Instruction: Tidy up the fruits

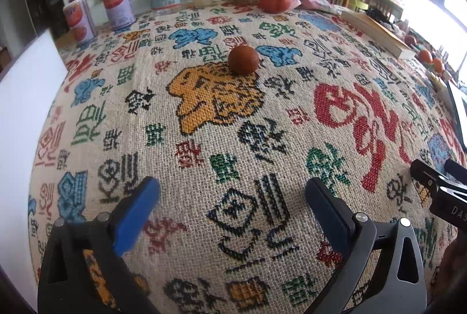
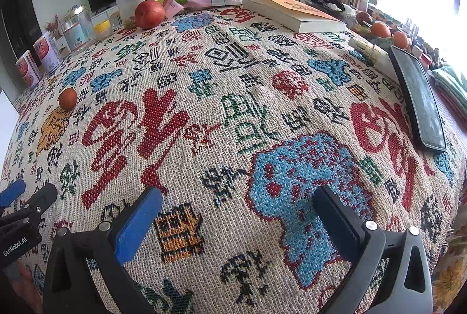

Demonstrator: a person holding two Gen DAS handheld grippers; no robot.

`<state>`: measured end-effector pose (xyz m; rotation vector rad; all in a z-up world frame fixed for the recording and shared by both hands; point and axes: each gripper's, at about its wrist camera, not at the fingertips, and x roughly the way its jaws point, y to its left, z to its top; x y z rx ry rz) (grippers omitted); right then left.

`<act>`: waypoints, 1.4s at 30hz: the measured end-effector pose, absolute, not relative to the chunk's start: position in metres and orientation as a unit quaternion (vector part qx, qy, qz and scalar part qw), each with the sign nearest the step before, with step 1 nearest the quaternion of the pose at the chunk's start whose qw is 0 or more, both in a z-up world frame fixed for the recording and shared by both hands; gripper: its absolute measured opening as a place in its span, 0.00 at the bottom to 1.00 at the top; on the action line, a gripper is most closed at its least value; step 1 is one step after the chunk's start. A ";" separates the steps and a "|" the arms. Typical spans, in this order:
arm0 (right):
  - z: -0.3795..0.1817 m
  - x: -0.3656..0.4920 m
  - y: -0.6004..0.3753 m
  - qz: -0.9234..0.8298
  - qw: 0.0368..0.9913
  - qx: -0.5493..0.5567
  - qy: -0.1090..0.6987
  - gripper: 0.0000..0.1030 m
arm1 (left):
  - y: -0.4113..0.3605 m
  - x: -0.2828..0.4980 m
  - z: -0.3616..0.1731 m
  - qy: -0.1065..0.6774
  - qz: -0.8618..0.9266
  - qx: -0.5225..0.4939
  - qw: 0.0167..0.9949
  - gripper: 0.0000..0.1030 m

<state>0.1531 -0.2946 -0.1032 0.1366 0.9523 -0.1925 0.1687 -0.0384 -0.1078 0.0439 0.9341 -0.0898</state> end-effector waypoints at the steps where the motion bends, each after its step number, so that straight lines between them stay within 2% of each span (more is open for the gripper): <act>1: -0.103 0.153 -0.294 -0.093 0.881 0.064 0.459 1.00 | -0.038 0.169 -0.108 0.450 -0.043 0.021 0.892 0.98; 36: -0.102 0.154 -0.293 -0.093 0.880 0.061 0.462 1.00 | -0.038 0.169 -0.108 0.450 -0.044 0.020 0.892 0.99; 42: -0.102 0.153 -0.294 -0.094 0.880 0.061 0.463 1.00 | -0.022 0.183 -0.097 0.454 -0.107 -0.058 0.883 0.99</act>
